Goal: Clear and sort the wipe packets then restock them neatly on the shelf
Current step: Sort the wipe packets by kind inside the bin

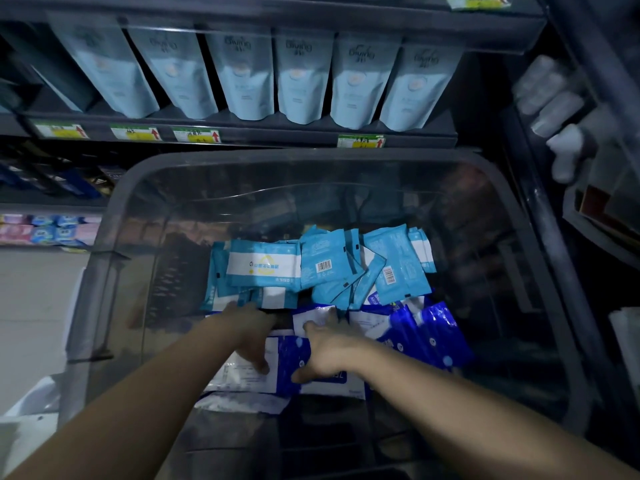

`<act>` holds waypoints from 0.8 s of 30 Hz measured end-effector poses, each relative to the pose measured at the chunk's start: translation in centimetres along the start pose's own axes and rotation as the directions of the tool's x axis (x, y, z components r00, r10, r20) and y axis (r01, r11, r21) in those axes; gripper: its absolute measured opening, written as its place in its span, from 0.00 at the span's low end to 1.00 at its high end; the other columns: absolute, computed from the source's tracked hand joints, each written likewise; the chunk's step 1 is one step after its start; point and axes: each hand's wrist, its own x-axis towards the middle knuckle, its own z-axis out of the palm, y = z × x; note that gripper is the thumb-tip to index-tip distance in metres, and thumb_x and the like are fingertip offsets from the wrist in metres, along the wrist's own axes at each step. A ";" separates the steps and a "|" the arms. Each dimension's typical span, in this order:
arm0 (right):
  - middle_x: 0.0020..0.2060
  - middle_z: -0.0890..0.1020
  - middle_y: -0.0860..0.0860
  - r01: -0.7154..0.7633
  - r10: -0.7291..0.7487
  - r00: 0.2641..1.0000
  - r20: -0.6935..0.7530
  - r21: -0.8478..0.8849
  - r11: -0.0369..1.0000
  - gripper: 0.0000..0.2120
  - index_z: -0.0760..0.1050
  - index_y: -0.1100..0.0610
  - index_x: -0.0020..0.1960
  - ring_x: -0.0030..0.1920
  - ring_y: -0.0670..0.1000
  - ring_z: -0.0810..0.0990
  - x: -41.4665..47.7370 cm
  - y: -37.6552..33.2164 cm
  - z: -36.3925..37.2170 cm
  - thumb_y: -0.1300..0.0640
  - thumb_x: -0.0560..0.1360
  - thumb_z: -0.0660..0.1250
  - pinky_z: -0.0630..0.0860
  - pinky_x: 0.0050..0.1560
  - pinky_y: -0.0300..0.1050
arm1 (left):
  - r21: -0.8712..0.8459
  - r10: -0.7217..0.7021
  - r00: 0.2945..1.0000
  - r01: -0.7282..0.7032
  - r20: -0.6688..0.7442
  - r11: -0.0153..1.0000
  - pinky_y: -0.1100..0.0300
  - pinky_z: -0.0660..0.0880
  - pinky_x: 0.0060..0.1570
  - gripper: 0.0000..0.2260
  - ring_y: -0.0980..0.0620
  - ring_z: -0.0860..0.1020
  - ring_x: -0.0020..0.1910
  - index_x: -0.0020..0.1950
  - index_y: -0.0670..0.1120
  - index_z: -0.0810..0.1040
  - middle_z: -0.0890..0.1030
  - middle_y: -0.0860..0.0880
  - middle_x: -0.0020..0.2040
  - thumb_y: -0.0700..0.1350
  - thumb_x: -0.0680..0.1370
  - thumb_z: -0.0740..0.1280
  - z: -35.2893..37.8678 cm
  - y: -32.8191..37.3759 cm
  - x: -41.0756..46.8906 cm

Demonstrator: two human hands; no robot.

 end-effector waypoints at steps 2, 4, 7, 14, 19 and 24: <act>0.76 0.55 0.56 0.075 -0.077 0.996 0.033 0.067 0.995 0.44 0.53 0.49 0.77 0.72 0.60 0.62 0.0 0.4 -0.4 0.36 0.70 0.70 0.64 0.68 0.53 | 0.064 -0.021 0.999 0.019 0.035 0.998 0.49 0.63 0.63 0.35 0.46 0.67 0.66 0.68 0.52 0.70 0.72 0.49 0.66 0.66 0.66 0.71 -0.1 -0.1 0.0; 0.75 0.61 0.52 0.161 -0.186 0.979 0.083 0.247 0.956 0.40 0.56 0.49 0.76 0.71 0.55 0.65 -0.1 1.4 -1.2 0.41 0.72 0.71 0.66 0.69 0.48 | 0.026 -0.009 0.999 0.008 0.039 1.000 0.49 0.63 0.62 0.29 0.48 0.70 0.64 0.65 0.52 0.73 0.75 0.50 0.62 0.65 0.69 0.69 -0.3 0.0 -0.3; 0.72 0.68 0.49 0.190 -0.256 0.961 0.101 0.430 0.882 0.32 0.65 0.50 0.73 0.70 0.50 0.69 -1.0 2.5 -2.6 0.43 0.73 0.70 0.66 0.70 0.47 | -0.070 -0.009 1.000 0.007 -0.027 0.998 0.51 0.68 0.56 0.21 0.48 0.75 0.58 0.61 0.50 0.77 0.78 0.50 0.58 0.61 0.74 0.66 -1.1 0.4 -0.6; 0.39 0.74 0.50 -0.144 0.124 0.982 -0.139 -0.144 0.979 0.13 0.70 0.56 0.38 0.34 0.49 0.71 -2.3 6.7 -6.0 0.50 0.77 0.64 0.64 0.30 0.40 | -0.228 0.144 0.893 -0.260 -0.426 0.938 0.56 0.73 0.47 0.08 0.45 0.77 0.49 0.45 0.48 0.76 0.79 0.45 0.49 0.48 0.79 0.60 -4.3 4.6 -0.7; 0.61 0.75 0.53 -0.274 0.269 0.961 -0.067 -0.078 0.959 0.20 0.72 0.55 0.65 0.55 0.53 0.77 -2.3 9.2 -5.1 0.46 0.78 0.62 0.73 0.45 0.42 | -0.407 0.341 0.837 -0.516 -0.428 0.753 0.51 0.71 0.61 0.13 0.46 0.74 0.59 0.63 0.46 0.74 0.76 0.45 0.63 0.46 0.81 0.58 -4.3 9.1 0.9; 0.64 0.75 0.53 -0.182 0.211 0.961 -0.179 0.165 0.969 0.25 0.67 0.50 0.69 0.60 0.55 0.76 -2.5 11.0 -4.0 0.56 0.74 0.69 0.75 0.58 0.46 | -0.452 0.320 0.890 -0.443 -0.325 0.774 0.47 0.62 0.70 0.31 0.44 0.62 0.71 0.78 0.51 0.48 0.62 0.43 0.75 0.49 0.79 0.58 -4.7 10.7 2.1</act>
